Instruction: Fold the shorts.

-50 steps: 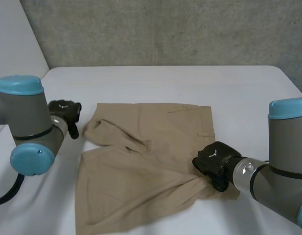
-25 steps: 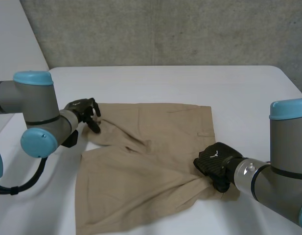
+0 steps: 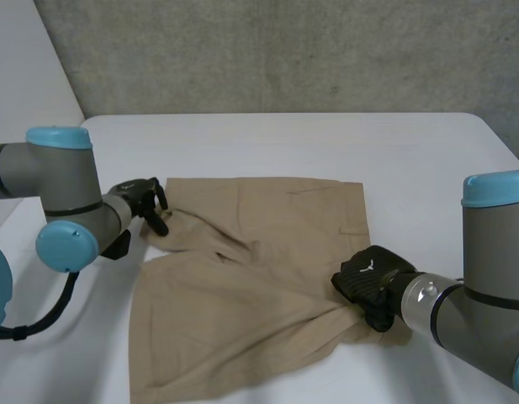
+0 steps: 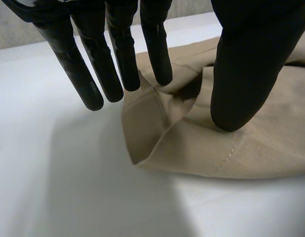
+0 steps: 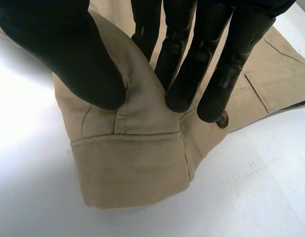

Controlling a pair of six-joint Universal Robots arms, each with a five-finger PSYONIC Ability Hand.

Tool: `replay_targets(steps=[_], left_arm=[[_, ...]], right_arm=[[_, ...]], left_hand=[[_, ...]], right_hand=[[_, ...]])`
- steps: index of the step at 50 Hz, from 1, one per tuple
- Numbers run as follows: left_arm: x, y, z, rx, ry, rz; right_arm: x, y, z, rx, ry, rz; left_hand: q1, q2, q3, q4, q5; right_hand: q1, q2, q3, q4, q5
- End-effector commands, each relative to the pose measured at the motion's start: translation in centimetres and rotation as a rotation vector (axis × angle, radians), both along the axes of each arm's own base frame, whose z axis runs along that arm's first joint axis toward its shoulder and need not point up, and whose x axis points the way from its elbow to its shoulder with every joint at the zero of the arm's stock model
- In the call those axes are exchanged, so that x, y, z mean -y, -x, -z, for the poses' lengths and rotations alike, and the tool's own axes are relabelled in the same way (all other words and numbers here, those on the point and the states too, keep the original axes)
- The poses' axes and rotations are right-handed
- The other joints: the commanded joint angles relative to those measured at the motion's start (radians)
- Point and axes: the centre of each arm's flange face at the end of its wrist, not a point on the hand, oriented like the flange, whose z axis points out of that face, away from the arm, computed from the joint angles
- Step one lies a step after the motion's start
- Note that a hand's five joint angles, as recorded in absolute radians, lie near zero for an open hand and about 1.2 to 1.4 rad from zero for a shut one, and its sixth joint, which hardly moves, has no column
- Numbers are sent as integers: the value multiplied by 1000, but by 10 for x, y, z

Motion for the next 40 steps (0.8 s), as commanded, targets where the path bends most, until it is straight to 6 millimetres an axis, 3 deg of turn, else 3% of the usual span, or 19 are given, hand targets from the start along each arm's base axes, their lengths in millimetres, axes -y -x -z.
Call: replay_targets(steps=[1,14,21,29,33,34,40], left_arm=[[-4,-1,4,10,-38,3],[-7,3,3,10,-38,14],[-9,4,3,13,-42,11],[-12,-6,2,21,-59,-12],[-11,-27,-10,19,-58,-59],[-14,-36,-10,20,-75,-78],[-31,-44,-8,26,-124,-88]], right_arm=[[0,0,0,1,3,-1],[1,-1,0,5,10,-1],[2,0,0,5,11,1],[3,0,-1,7,15,4],[4,-1,-1,8,17,2],[4,-1,-1,8,17,1],[3,-2,0,8,20,-1]], left_hand=[[139,144,145,146,143],[248,253,253,255,251],[766,771,771,773,769],[767,772,773,774,771],[767,772,773,774,771],[767,772,773,774,771],[767,772,773,774,771]], right_hand=[[417,223,197,205,253],[417,223,197,205,253],[417,223,197,205,253],[417,223,197,205,253],[417,223,197,205,253],[417,223,197,205,253],[417,223,197,205,253]])
